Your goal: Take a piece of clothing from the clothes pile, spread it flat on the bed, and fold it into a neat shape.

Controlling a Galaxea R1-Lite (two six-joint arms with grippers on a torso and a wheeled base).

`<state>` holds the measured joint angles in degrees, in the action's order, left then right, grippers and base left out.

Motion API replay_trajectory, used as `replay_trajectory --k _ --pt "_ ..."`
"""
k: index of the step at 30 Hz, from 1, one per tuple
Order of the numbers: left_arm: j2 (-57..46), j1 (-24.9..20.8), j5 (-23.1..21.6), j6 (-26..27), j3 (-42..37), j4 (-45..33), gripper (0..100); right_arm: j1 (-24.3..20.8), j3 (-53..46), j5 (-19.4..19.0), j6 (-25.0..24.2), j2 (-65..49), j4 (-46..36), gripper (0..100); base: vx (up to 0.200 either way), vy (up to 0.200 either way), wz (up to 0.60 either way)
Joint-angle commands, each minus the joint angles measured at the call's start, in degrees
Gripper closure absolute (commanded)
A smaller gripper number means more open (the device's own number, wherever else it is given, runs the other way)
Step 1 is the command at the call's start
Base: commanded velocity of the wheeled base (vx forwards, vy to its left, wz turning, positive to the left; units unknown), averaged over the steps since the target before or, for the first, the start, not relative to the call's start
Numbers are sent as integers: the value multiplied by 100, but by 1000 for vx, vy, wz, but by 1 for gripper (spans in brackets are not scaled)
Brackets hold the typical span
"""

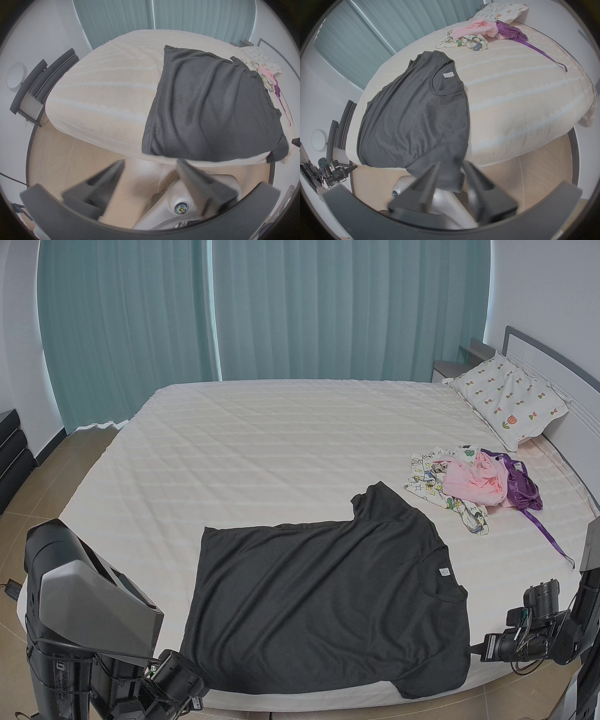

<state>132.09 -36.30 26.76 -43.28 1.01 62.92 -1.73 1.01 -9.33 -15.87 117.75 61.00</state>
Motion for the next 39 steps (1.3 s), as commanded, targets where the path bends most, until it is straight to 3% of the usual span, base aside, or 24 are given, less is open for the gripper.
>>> replay_trajectory --k 1,9,11,16,18,21,28,39 --pt "-69 27 22 -14 -101 19 0 32 -13 -8 5 231 122 0 0 0 0" --pt "-1414 712 14 118 -31 124 0 156 66 1 5 152 676 0 0 0 0" --pt "-1835 1196 -65 381 242 195 0 147 312 -34 -74 152 940 0 0 0 0" --pt "-2108 1644 -654 417 778 204 0 -161 813 -52 -803 196 966 0 0 0 0" --pt "-2073 1670 -813 346 927 204 0 -363 954 -61 -1445 231 966 0 0 0 0" --pt "-1985 1662 -839 56 1041 204 0 -539 980 -105 -1981 292 984 0 0 0 0" --pt "-1537 1635 -892 -164 1164 204 0 -548 927 -324 -2078 328 1010 0 0 0 0" --pt "-1501 1591 -936 -331 1147 204 0 -565 874 -359 -2095 424 1001 0 0 36 0"
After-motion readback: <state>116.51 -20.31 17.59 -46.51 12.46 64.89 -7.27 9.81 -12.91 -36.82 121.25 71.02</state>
